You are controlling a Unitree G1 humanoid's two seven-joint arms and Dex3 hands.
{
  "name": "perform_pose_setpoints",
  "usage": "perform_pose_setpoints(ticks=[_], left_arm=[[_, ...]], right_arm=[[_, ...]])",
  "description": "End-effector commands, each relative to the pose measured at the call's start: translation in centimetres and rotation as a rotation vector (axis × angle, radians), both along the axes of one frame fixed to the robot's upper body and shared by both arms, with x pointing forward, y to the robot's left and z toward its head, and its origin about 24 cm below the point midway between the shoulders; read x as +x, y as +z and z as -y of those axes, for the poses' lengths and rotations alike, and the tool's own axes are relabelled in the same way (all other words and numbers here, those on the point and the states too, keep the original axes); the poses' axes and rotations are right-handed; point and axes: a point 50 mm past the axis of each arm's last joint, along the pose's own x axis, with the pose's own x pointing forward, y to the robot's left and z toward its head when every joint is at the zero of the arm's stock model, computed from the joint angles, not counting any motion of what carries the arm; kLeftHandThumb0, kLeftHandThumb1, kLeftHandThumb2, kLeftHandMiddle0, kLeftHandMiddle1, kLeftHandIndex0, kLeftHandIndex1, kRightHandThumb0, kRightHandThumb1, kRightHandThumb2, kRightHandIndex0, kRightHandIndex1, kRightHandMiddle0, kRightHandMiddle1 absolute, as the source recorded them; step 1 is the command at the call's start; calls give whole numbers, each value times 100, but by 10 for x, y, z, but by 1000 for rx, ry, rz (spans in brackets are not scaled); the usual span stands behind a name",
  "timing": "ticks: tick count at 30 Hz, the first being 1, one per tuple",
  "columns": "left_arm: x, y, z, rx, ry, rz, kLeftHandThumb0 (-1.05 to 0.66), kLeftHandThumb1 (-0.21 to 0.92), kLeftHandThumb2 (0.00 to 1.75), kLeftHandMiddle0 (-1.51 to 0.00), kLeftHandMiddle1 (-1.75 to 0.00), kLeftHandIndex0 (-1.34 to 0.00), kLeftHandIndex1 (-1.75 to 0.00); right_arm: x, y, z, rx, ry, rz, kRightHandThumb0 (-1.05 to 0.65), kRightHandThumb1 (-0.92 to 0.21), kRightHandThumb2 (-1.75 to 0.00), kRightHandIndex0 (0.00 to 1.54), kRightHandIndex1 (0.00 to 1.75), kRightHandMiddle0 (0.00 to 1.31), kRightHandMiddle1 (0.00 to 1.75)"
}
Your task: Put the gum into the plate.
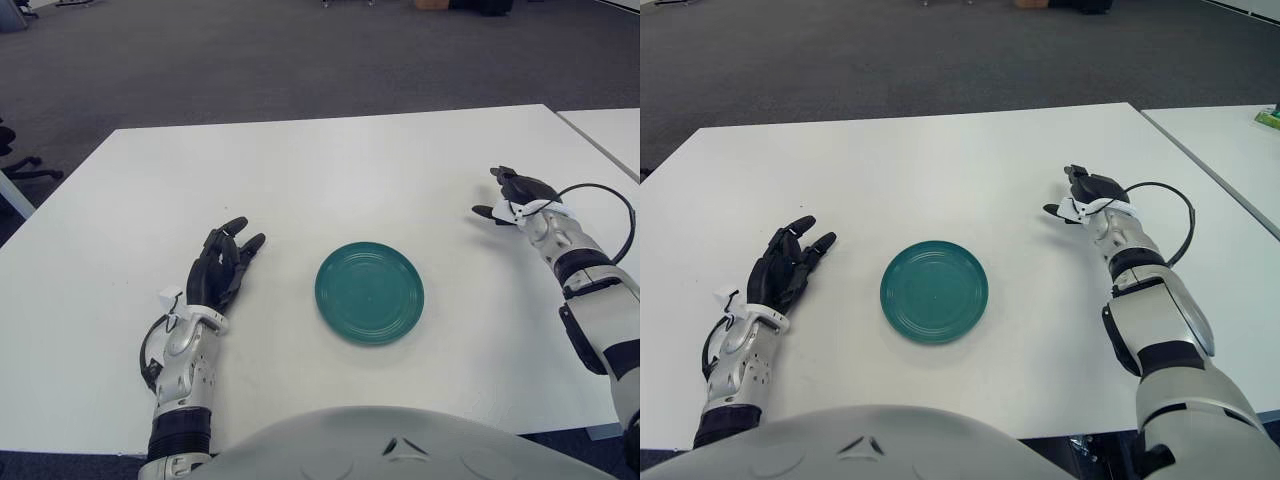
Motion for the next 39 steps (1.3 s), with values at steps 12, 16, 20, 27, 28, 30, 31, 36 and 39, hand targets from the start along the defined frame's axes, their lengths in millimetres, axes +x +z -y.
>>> perform_pose_setpoints(ticks=[12,16,20,27,28,30,31,36,39], left_arm=[[9,-17,3,-9,-1,-69,-75,92,72,-41,-62,-13,-107],[12,-19,4,-9,-1,-69,-75,92,72,-41,-62,-13,-107],[15,-21,5,-9,-2,-71,-75,92,72,-41,-62,-13,-107],[19,-23,5,-9,-1,-71,-75,92,72,-41,-62,-13,-107],[19,-23,5,-9,-1,-72,-75,92,72,-41,-62,-13,-107],[21,-23,5,-9,-1,-72,-75,92,72,-41,-62,-13,-107],[21,-24,5,-9,-1,-72,-75,92,72,-41,-62,-13,-107],[26,-24,5,-9,-1,-73,-75,92,72,-41,-62,-13,-107],[28,-25,4,-9,-1,-73,-75,92,72,-41,-62,-13,-107]], right_arm=[[12,18,-10,-68,-105,145,-103,-92,-48,30,5,0,34],[15,27,-10,-123,-142,164,-102,-92,-46,32,5,0,31],[15,31,-7,-155,-180,161,-101,-92,-44,31,4,0,27],[13,32,8,-191,-212,128,-101,-92,-42,31,3,0,26],[12,34,8,-208,-210,127,-102,-92,-43,31,3,0,26],[11,35,14,-236,-213,106,-104,-92,-46,33,4,0,27],[10,34,18,-244,-217,89,-104,-92,-48,34,4,0,27],[7,35,29,-268,-236,58,-105,-92,-55,35,4,0,28],[6,36,31,-284,-236,29,-105,-92,-59,35,3,0,27]])
